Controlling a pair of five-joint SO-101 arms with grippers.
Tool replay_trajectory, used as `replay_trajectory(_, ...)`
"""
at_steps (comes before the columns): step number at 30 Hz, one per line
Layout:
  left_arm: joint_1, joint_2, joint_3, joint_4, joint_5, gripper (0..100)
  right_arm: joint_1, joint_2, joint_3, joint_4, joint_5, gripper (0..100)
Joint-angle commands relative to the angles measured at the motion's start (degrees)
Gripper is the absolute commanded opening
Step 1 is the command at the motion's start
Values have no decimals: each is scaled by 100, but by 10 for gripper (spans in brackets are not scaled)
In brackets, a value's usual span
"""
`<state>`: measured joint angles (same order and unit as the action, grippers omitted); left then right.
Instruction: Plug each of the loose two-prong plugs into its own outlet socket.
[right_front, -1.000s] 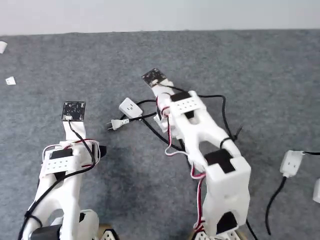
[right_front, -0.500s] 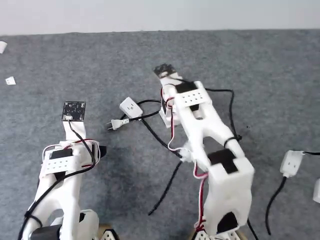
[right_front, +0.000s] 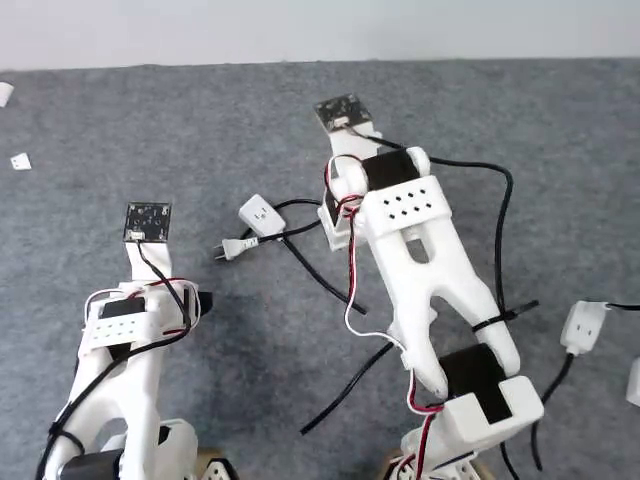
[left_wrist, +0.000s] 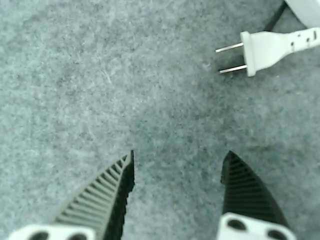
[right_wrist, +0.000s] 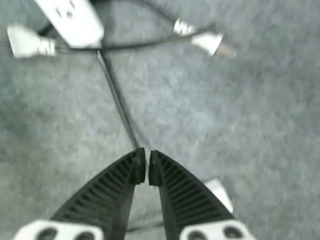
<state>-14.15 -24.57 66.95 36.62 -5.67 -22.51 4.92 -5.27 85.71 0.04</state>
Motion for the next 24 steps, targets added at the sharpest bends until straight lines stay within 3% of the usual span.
replay_trajectory(1, -26, 0, -295, 53, -44, 270, 224, -382, 229, 321, -220, 9)
replay_trajectory(6, -9, -9, -286, 62, -53, 271, 690, -884, 1741, -13, 281, 9)
replay_trajectory(11, 316, -70, -286, 316, -475, 272, 1288, -2308, 4378, -1736, 703, 9)
replay_trajectory(15, 1073, -255, -312, 782, -185, 272, 1868, -3618, 6356, -3354, 765, 9)
replay_trajectory(20, 2585, -422, -831, 1829, 334, 272, 2554, -4549, 6857, -3284, 967, 9)
replay_trajectory(24, 3429, -413, -1367, 2066, 519, 272, 3266, -4497, 6919, -3354, 1011, 9)
